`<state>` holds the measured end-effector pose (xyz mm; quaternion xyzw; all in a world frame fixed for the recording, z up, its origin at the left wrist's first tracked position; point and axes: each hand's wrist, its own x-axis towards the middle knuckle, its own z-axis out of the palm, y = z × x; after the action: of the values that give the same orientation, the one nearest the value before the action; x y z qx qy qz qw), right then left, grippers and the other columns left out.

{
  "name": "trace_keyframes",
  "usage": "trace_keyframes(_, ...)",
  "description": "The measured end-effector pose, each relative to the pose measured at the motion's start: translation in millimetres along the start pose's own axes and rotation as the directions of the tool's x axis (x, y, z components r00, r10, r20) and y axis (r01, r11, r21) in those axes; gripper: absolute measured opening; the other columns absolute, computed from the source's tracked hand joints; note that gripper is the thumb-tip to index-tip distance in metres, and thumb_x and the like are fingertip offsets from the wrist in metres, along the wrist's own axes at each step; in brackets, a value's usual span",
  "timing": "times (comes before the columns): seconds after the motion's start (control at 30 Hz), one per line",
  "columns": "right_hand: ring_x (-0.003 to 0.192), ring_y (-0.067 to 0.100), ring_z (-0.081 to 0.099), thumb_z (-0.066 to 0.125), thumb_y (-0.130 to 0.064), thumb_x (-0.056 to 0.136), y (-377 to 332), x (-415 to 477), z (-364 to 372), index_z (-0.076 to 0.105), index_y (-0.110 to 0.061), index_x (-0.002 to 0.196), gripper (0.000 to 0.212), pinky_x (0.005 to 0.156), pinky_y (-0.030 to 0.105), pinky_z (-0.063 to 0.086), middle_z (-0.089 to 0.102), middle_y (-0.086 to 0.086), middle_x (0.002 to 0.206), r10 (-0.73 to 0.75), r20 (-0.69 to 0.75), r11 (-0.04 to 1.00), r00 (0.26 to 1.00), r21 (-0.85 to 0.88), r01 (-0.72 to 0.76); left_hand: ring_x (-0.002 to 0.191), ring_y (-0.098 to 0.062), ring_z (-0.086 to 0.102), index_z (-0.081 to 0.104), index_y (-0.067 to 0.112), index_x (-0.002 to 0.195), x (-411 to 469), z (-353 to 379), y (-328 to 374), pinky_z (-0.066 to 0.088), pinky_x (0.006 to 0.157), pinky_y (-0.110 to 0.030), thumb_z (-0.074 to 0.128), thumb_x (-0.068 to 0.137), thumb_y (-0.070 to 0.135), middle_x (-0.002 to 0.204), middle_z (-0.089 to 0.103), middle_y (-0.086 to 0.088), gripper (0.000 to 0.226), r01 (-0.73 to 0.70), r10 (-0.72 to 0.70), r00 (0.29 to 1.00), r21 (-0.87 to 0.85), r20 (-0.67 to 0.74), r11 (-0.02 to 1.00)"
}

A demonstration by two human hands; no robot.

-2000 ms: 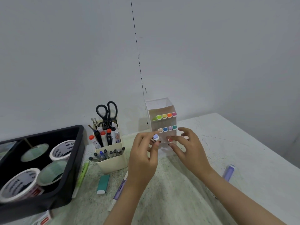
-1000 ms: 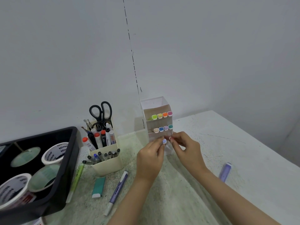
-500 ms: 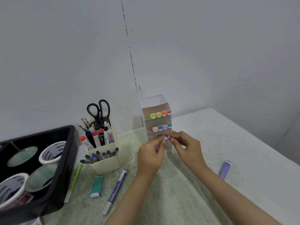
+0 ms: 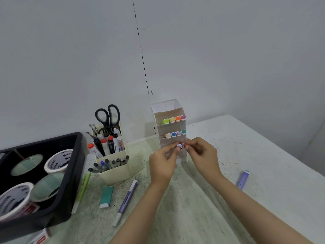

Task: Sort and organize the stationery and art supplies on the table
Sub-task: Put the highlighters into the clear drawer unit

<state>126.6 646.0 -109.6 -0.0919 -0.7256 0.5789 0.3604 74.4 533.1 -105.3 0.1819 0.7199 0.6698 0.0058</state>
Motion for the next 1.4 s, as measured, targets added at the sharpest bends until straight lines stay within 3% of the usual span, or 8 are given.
trace_keyframes(0.07, 0.082, 0.009, 0.069, 0.066, -0.002, 0.085, 0, 1, 0, 0.064, -0.018, 0.076, 0.018, 0.075, 0.023, 0.054, 0.073, -0.009, 0.082, 0.021, -0.004, 1.000, 1.000, 0.002, -0.021, 0.057, -0.007, 0.058, 0.072, 0.035, 0.089, 0, 2, 5, 0.047, 0.045, -0.022, 0.071, 0.083, 0.018, 0.091, 0.073, 0.013, 0.018, 0.044, -0.044, 0.999, -0.039, -0.015, 0.998)
trace_keyframes(0.37, 0.086, 0.005, 0.069, 0.065, -0.003, 0.086, -5, 2, -6, 0.069, -0.018, 0.083, 0.016, 0.076, 0.015, 0.051, 0.073, -0.009, 0.085, 0.049, 0.050, 0.998, 0.998, 0.030, -0.051, 0.082, -0.021, 0.068, 0.072, 0.039, 0.095, -1, 0, 5, 0.056, 0.071, -0.042, 0.072, 0.082, 0.022, 0.094, 0.073, 0.015, 0.021, 0.023, -0.023, 1.000, 0.037, -0.004, 0.999)
trace_keyframes(0.53, 0.088, -0.004, 0.064, 0.061, -0.006, 0.089, -8, 0, -25, 0.070, -0.022, 0.102, 0.022, 0.076, 0.009, 0.047, 0.069, -0.018, 0.095, 0.054, 0.110, 0.992, 0.993, -0.122, -0.040, 0.041, -0.010, 0.040, 0.068, 0.038, 0.103, -22, -22, -4, 0.043, 0.046, -0.031, 0.063, 0.089, 0.014, 0.044, 0.052, 0.017, 0.029, -0.159, 0.161, 0.987, 0.256, 0.011, 0.954)
trace_keyframes(0.7, 0.078, -0.002, 0.058, 0.058, -0.006, 0.089, -10, -9, -67, 0.066, -0.035, 0.083, 0.031, 0.065, 0.007, 0.042, 0.067, -0.018, 0.091, 0.130, 0.281, 0.894, 0.951, -0.448, 0.010, 0.063, 0.003, 0.054, 0.074, 0.018, 0.100, -42, -66, -13, 0.040, 0.059, -0.010, 0.065, 0.086, 0.008, 0.089, 0.072, 0.009, 0.019, -0.187, 0.234, 0.972, 0.593, -0.002, 0.783)
trace_keyframes(0.87, 0.089, 0.006, 0.053, 0.044, 0.008, 0.080, -15, -23, -106, 0.062, -0.035, 0.085, 0.047, 0.077, 0.026, 0.047, 0.054, -0.009, 0.101, 0.401, 0.464, 0.594, 0.790, -0.788, 0.161, 0.096, -0.025, 0.059, 0.071, 0.005, 0.103, -56, -97, -26, 0.040, 0.082, -0.027, 0.064, 0.079, -0.008, 0.097, 0.070, -0.007, 0.029, -0.137, 0.246, 0.968, 0.718, -0.049, 0.683)
trace_keyframes(1.0, 0.094, 0.009, 0.047, 0.056, 0.002, 0.076, -24, -33, -119, 0.060, -0.034, 0.087, 0.038, 0.080, 0.031, 0.047, 0.046, -0.009, 0.101, 0.534, 0.462, 0.479, 0.708, -0.855, 0.197, 0.091, -0.029, 0.060, 0.067, 0.002, 0.108, -62, -99, -36, 0.044, 0.077, -0.031, 0.060, 0.079, -0.010, 0.096, 0.069, -0.011, 0.033, -0.060, 0.159, 0.985, 0.747, -0.062, 0.662)
trace_keyframes(1.13, 0.094, 0.008, 0.043, 0.060, -0.009, 0.081, -21, -39, -119, 0.056, -0.036, 0.080, 0.028, 0.081, 0.026, 0.044, 0.045, -0.014, 0.094, 0.489, 0.468, 0.472, 0.736, -0.852, 0.228, 0.078, -0.029, 0.061, 0.066, 0.001, 0.109, -66, -94, -37, 0.043, 0.068, -0.028, 0.057, 0.080, -0.010, 0.087, 0.070, -0.016, 0.032, 0.012, 0.110, 0.988, 0.754, -0.112, 0.657)
trace_keyframes(1.4, 0.094, 0.009, 0.045, 0.063, -0.023, 0.086, -18, -43, -99, 0.059, -0.040, 0.093, 0.019, 0.079, 0.022, 0.039, 0.049, -0.013, 0.097, 0.357, 0.500, 0.582, 0.789, -0.780, 0.231, 0.105, -0.019, 0.059, 0.062, 0.011, 0.122, -65, -80, -20, 0.040, 0.087, -0.022, 0.053, 0.085, -0.004, 0.116, 0.066, -0.004, 0.041, 0.019, 0.039, 0.996, 0.606, -0.081, 0.795)
